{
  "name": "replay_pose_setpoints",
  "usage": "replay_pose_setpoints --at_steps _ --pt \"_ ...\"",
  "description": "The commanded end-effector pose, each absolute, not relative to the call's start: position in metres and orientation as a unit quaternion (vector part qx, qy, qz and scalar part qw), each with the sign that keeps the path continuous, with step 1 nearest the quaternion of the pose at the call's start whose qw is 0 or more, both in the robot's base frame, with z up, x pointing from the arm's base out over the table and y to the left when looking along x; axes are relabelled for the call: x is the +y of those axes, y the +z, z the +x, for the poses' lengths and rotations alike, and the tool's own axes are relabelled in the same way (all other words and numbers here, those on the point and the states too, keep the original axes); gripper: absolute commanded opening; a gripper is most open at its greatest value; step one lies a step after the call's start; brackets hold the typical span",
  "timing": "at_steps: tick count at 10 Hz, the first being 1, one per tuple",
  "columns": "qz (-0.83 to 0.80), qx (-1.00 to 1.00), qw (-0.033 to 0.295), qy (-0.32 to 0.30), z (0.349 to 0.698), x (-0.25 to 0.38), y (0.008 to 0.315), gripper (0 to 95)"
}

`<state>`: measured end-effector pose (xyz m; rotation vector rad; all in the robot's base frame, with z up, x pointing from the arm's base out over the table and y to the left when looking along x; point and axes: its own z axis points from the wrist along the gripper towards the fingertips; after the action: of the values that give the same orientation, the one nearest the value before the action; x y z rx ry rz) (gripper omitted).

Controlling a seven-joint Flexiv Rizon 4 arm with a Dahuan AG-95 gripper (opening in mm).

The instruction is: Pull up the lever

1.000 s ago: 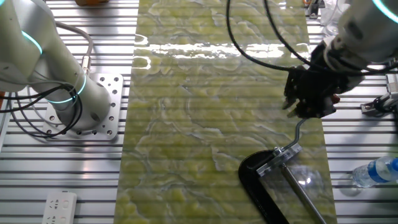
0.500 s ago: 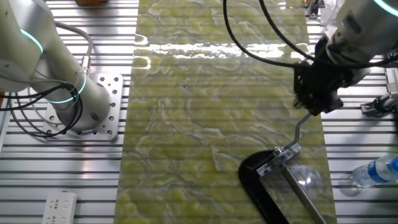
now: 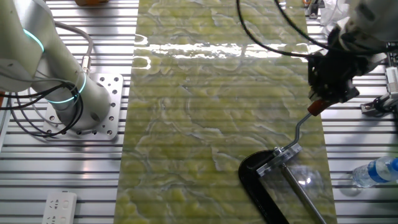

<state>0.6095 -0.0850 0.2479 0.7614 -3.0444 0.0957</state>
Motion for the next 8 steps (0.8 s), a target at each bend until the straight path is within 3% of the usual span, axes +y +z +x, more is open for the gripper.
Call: replay_pose_setpoints --at_steps 1,8 --pt "0.252 -0.967 -0.022 0.038 0.616 -0.079 0.251 0.0" --pt "0.269 -0.962 -0.032 0.037 0.639 -0.073 0.249 0.0"
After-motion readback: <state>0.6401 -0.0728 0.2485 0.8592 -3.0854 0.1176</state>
